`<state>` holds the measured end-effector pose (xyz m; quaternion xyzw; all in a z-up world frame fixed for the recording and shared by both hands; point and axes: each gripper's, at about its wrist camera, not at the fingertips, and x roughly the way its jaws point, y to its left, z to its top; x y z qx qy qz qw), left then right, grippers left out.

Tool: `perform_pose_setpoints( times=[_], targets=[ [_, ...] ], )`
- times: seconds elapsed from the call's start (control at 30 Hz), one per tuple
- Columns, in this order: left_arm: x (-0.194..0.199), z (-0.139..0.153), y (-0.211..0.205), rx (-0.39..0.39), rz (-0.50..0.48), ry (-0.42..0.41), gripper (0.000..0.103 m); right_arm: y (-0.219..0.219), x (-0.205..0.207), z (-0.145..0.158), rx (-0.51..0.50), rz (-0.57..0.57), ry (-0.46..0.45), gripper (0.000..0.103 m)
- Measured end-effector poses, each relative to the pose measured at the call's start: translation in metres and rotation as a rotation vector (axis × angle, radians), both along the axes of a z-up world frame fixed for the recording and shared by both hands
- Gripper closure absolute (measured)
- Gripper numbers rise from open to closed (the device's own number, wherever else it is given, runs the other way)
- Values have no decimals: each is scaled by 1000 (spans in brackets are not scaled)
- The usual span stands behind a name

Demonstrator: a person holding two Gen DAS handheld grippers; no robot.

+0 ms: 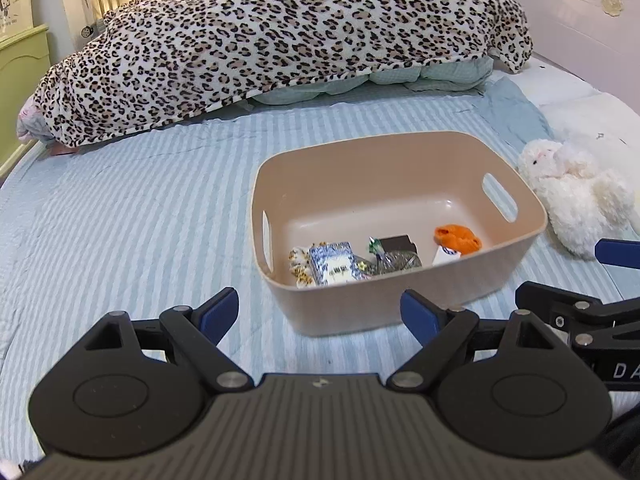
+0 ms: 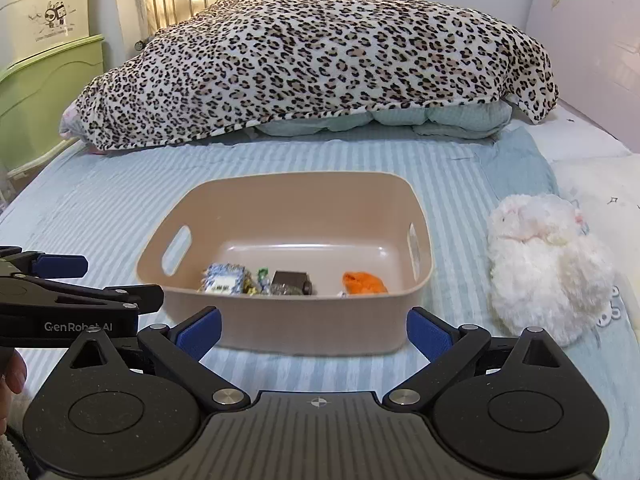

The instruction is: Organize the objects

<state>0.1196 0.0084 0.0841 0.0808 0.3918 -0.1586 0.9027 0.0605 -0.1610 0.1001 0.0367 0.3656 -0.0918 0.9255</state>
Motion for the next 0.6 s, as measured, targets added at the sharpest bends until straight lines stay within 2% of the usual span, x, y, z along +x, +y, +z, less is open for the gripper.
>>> perform_pose_setpoints(
  times=[0.3,0.6],
  targets=[
    [-47,7,16,-5,-3,-24,15,10,-36,6,22,7,-7,1],
    [-89,12,36,-43,14,-10,15,24,-73,12,41,6,-24,1]
  ],
)
